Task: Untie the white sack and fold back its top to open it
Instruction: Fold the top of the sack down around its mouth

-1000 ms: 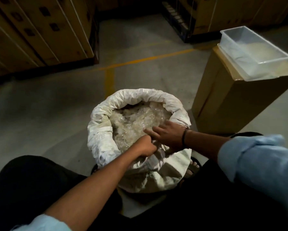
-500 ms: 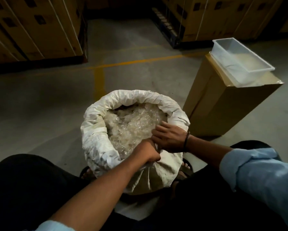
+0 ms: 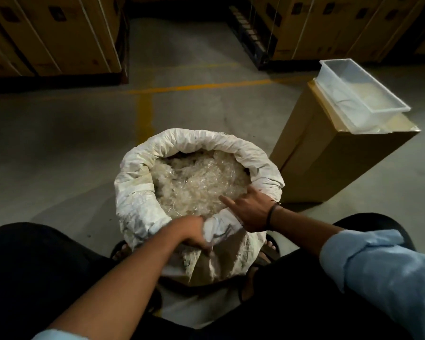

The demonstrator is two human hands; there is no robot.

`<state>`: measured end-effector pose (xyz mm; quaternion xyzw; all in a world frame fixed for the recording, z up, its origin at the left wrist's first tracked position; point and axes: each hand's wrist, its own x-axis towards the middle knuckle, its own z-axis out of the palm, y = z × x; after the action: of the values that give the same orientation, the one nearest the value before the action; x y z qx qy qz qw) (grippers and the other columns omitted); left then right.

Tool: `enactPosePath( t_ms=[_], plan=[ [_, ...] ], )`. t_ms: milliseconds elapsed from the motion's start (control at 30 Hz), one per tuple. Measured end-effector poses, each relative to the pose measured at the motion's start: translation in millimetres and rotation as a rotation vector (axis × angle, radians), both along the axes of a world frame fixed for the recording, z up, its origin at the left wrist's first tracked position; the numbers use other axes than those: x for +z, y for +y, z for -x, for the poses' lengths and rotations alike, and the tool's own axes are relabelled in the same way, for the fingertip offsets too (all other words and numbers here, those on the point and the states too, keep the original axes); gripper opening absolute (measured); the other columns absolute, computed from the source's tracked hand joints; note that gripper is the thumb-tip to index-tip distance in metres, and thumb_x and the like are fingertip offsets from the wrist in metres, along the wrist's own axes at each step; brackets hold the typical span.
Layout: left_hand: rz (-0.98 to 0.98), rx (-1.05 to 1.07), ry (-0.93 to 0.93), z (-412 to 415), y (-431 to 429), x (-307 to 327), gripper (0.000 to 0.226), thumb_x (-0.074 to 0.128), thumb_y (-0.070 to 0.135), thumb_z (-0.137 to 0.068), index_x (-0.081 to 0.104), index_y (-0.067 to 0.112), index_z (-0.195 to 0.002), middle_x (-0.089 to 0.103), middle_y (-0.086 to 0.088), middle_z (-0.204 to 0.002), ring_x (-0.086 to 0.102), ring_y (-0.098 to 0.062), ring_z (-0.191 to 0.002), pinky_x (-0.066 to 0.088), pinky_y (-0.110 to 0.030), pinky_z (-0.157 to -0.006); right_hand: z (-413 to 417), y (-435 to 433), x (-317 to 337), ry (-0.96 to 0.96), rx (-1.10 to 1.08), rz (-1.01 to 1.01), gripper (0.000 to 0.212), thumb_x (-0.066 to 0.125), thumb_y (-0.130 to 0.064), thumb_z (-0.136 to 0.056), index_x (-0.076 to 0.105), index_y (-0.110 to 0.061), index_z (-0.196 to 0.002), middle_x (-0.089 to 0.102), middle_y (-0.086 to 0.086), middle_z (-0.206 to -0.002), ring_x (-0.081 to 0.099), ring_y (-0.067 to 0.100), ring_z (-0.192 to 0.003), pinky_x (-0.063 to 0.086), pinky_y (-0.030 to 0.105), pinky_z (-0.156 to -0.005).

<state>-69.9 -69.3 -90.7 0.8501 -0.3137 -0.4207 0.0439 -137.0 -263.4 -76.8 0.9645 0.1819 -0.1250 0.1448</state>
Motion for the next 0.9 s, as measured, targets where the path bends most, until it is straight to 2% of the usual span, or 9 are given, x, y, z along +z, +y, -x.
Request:
enactPosePath(
  t_ms=[133,233,333,433,500,633,733,800,900],
  plan=[
    [-0.165,-0.058,-0.145,10,13,-1,0.063,0.083,0.039,-0.073,0.058,0.021,-0.128,0.067,-0.004,-0.123,0.066,-0.027,-0.108,0.054,-0.037,-0.093,-1,-2,-17,0.010,0.065,0.023,0.087,0.057,-0.036,-0.086,0.011,-0.016,-0.156,0.068,0.009,-0.106,0.062,0.031,-0.093,0.038,0.049,-0.095],
    [-0.107,-0.101,-0.261,35,3,-9,0.040,0.067,0.025,-0.088,0.063,0.015,-0.127,0.067,-0.008,-0.129,0.065,-0.029,-0.117,0.050,-0.035,-0.095,-4,5,-4,0.364,0.040,0.036,0.114,0.073,-0.070,-0.069,0.019,-0.022,-0.156,0.042,0.011,-0.151,0.040,0.033,-0.137,0.026,0.057,-0.115],
    [-0.062,-0.070,-0.311,45,0,-16,0.035,0.061,0.019,-0.093,0.064,0.013,-0.127,0.066,-0.010,-0.129,0.064,-0.028,-0.119,0.049,-0.034,-0.096,-6,31,6,0.640,-0.054,-0.243,0.112,0.081,-0.076,-0.051,0.042,-0.025,-0.143,0.052,0.004,-0.145,0.050,0.027,-0.131,0.038,0.048,-0.113],
    [-0.108,0.034,-0.267,44,5,-4,0.050,0.076,0.023,-0.085,0.060,0.011,-0.131,0.061,-0.009,-0.132,0.061,-0.029,-0.121,0.049,-0.036,-0.097,-12,55,2,0.608,-0.131,-0.309,0.116,0.086,-0.068,-0.050,0.038,-0.021,-0.144,0.061,0.005,-0.137,0.060,0.028,-0.122,0.047,0.040,-0.106],
    [-0.129,0.027,-0.184,38,9,13,0.063,0.080,0.029,-0.082,0.055,0.010,-0.136,0.049,-0.013,-0.142,0.053,-0.034,-0.129,0.045,-0.039,-0.102,-15,65,-3,0.488,-0.093,-0.194,0.095,0.082,-0.064,-0.064,0.042,-0.022,-0.139,0.065,0.007,-0.130,0.064,0.029,-0.116,0.053,0.039,-0.094],
    [-0.205,0.047,-0.120,16,33,38,0.095,0.080,0.056,-0.073,0.035,0.025,-0.152,0.011,-0.014,-0.163,0.011,-0.044,-0.147,0.021,-0.053,-0.119,-5,70,-11,0.230,0.044,-0.154,0.069,0.064,-0.062,-0.084,0.042,-0.029,-0.140,0.068,0.008,-0.117,0.069,0.033,-0.102,0.053,0.038,-0.078],
    [-0.037,0.506,-0.225,-5,58,42,0.105,0.077,0.069,-0.066,0.031,0.029,-0.151,0.010,-0.012,-0.161,0.015,-0.041,-0.145,0.027,-0.052,-0.116,7,64,-18,0.133,0.088,-0.201,0.067,0.057,-0.057,-0.089,0.024,-0.035,-0.143,0.071,0.008,-0.112,0.070,0.035,-0.099,0.055,0.040,-0.081],
    [0.011,0.805,-0.362,-23,68,37,0.125,0.076,0.077,-0.059,0.010,0.031,-0.155,-0.001,-0.013,-0.162,0.013,-0.045,-0.145,0.023,-0.056,-0.116,11,65,-24,0.100,0.087,-0.223,0.068,0.058,-0.052,-0.089,0.014,-0.029,-0.137,0.072,0.008,-0.104,0.071,0.035,-0.093,0.057,0.041,-0.079],
    [0.045,1.122,-0.221,-41,77,14,0.148,0.082,0.076,-0.052,-0.019,0.036,-0.153,-0.017,-0.018,-0.163,0.009,-0.051,-0.147,0.023,-0.063,-0.115,9,65,-26,0.097,0.095,-0.190,0.058,0.055,-0.051,-0.091,0.030,-0.031,-0.139,0.072,0.007,-0.108,0.070,0.035,-0.096,0.057,0.042,-0.082]
  ],
)
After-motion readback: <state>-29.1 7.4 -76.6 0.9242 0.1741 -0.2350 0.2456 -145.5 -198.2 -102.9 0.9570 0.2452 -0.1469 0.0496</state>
